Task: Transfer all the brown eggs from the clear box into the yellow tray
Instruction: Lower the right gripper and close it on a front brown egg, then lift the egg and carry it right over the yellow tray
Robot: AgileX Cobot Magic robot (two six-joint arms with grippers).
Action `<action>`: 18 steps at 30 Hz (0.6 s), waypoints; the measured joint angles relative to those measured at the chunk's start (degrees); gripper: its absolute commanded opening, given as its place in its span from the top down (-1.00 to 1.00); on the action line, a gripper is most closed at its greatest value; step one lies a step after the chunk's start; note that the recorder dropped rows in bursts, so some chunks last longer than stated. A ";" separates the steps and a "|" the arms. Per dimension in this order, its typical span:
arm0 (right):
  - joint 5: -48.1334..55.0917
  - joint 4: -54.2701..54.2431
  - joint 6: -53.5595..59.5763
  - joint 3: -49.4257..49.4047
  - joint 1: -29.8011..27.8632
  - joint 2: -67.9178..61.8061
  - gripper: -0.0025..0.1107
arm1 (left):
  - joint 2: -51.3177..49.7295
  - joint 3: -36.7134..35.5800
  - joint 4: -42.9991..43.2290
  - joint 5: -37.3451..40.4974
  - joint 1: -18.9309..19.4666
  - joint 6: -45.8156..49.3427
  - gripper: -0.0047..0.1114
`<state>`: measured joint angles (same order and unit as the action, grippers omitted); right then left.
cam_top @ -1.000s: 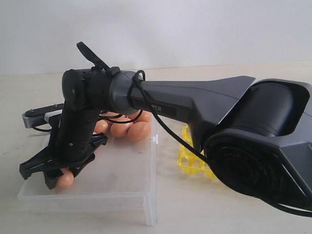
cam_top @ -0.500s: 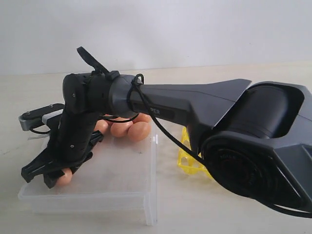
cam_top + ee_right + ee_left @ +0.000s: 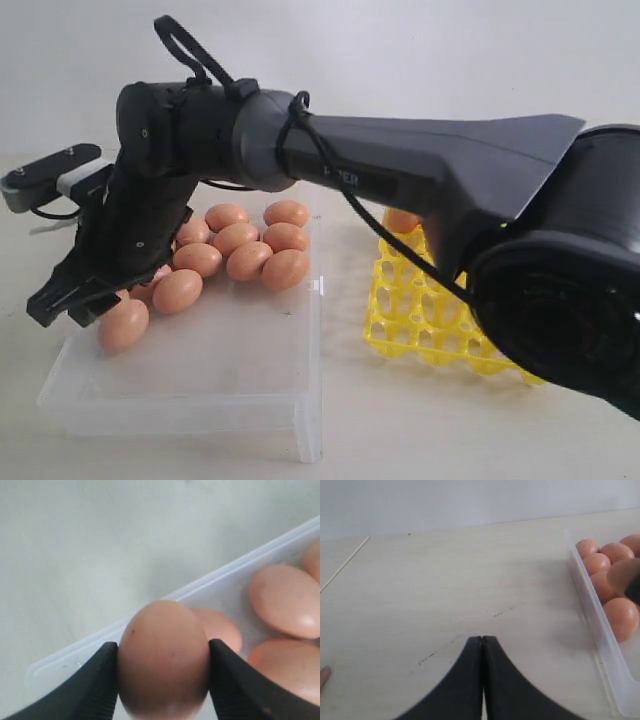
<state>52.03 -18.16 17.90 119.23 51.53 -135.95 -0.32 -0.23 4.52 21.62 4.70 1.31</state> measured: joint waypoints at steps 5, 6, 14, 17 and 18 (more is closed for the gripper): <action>-5.68 0.00 1.45 -5.02 0.00 4.35 0.96 | 0.00 0.00 0.00 0.00 0.00 0.00 0.92; -7.48 0.00 1.79 -6.67 0.00 5.48 0.96 | 0.00 0.00 0.00 0.00 0.00 0.00 0.92; -25.14 0.13 3.68 -24.19 0.00 17.26 0.96 | 0.00 0.00 0.00 0.00 0.00 0.00 0.92; -34.43 0.13 4.92 -34.78 -0.09 24.43 0.96 | 0.00 0.00 0.00 0.00 0.00 0.00 0.92; -36.64 0.13 5.39 -37.62 -0.25 26.38 0.96 | 0.00 0.00 0.00 0.00 0.00 0.00 0.92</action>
<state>15.39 -18.04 23.29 81.61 51.29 -109.58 -0.32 -0.23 4.52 21.62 4.70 1.31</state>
